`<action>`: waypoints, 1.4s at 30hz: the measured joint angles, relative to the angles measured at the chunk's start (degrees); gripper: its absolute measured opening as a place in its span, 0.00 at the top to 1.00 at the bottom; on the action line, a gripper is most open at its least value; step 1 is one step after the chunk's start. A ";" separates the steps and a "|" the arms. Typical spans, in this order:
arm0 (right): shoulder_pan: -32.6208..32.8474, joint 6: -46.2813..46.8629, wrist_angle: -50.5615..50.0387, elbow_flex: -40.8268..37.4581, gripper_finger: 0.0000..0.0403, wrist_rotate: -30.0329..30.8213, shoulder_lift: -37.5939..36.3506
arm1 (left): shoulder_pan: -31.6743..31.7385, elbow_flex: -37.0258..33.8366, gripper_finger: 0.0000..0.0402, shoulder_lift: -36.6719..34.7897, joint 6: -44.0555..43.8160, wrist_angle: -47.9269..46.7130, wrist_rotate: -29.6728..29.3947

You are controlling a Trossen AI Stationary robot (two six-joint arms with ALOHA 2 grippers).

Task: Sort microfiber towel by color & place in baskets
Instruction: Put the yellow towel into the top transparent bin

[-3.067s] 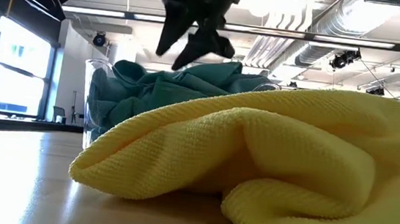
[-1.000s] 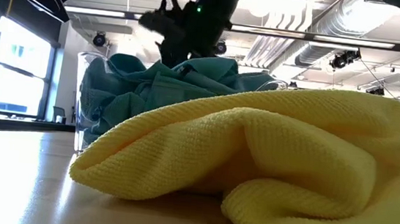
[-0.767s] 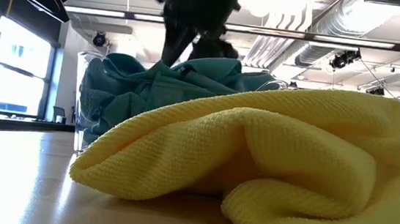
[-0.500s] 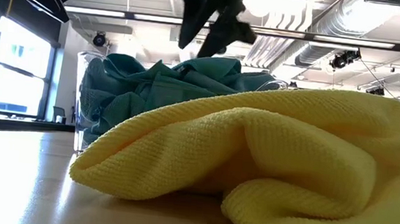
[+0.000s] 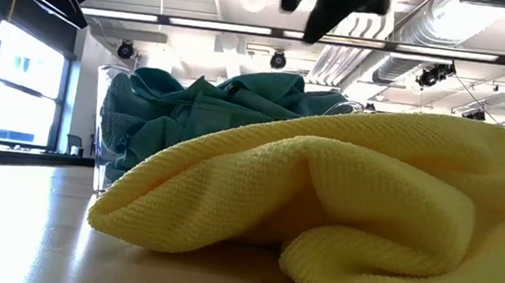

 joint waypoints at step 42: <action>11.21 18.66 -7.00 -0.42 0.91 -6.43 17.81 | 0.00 0.00 0.66 -0.02 0.07 0.26 0.17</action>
